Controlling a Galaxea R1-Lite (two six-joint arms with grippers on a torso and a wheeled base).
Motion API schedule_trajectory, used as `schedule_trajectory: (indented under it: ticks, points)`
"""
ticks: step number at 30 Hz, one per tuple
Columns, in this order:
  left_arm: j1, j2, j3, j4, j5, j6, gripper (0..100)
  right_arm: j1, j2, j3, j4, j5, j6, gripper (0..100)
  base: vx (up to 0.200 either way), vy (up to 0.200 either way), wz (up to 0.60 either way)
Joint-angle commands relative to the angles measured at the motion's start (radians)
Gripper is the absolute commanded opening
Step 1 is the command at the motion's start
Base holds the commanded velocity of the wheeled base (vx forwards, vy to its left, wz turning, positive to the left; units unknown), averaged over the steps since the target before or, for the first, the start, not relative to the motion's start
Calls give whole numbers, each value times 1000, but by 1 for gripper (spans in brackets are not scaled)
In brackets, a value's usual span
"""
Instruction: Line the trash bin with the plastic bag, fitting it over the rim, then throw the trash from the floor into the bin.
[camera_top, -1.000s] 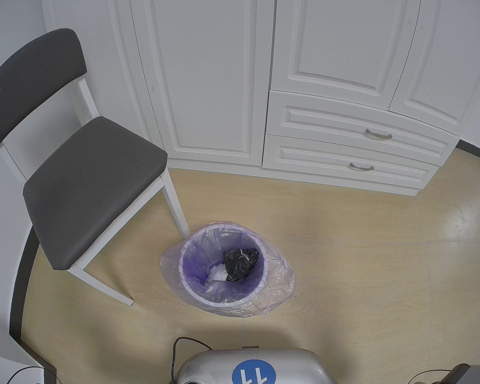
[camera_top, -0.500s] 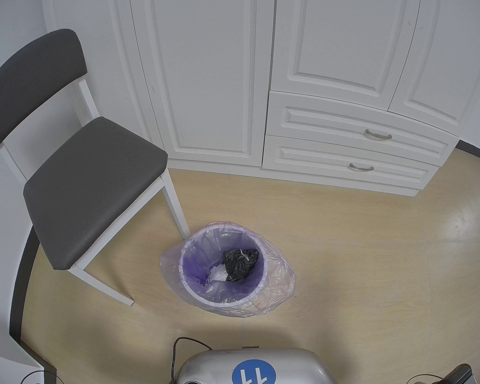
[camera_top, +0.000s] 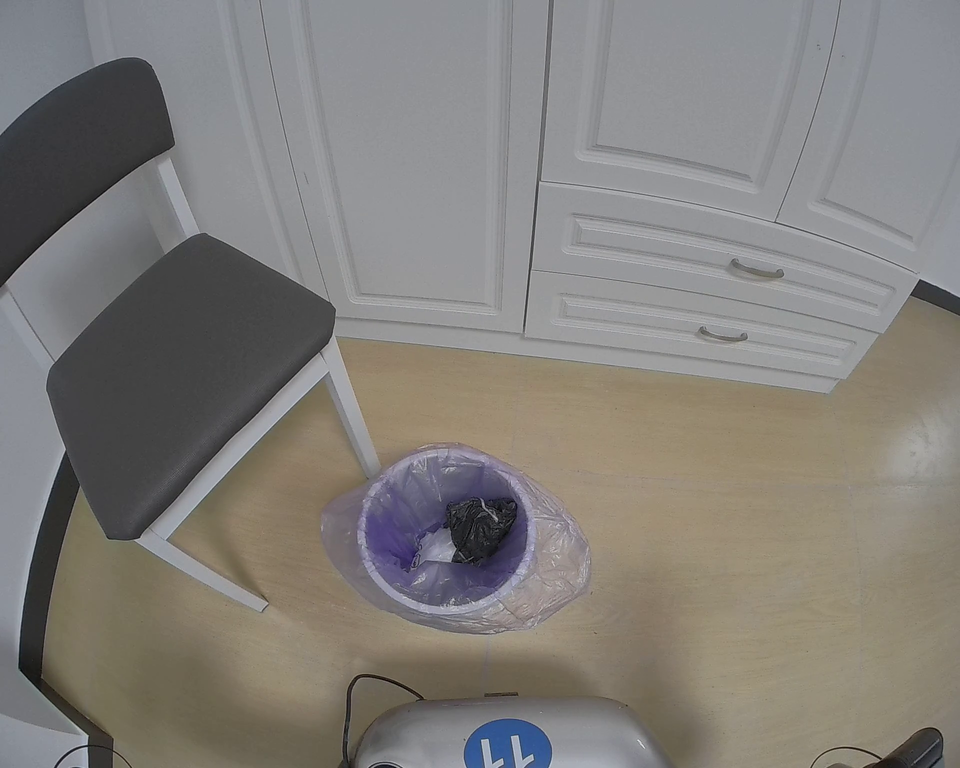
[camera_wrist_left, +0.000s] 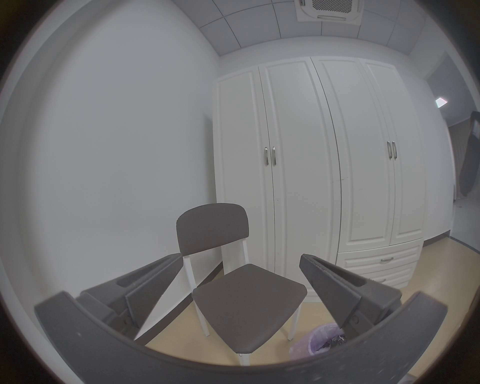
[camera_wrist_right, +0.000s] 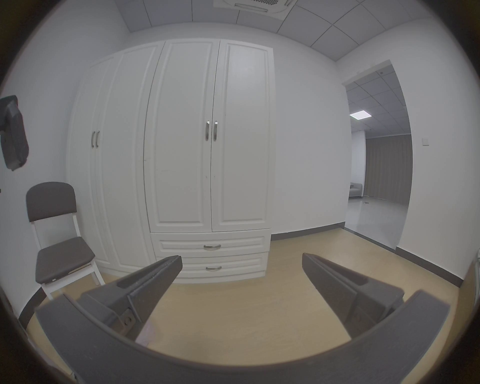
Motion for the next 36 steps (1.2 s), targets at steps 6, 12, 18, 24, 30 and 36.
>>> schedule_trajectory:
  ticks: [6, 12, 18, 24, 30, 36]
  points:
    - [4, -156, 70, 77, -11, 5, 100, -6, -29, 36, -100, 122, 5, 100, 0, 0, 0]
    - [7, -236, 176, 72, -14, 4, 100, -6, -29, 150, -288, 236, -1, 100, 0, 0, 0]
    - [47, -311, 314, 59, -60, -5, 100, -6, -29, 254, -449, 277, -3, 100, 0, 0, 0]
    - [47, -310, 444, -93, -68, -4, 100, -6, -29, 355, -590, 284, -6, 100, 0, 0, 0]
    - [47, -310, 726, -319, -92, -7, 100, -6, -29, 449, -724, 330, -4, 100, 0, 0, 0]
    - [47, -310, 774, -196, -126, -85, 100, -6, -29, 539, -750, 371, -6, 100, 0, 0, 0]
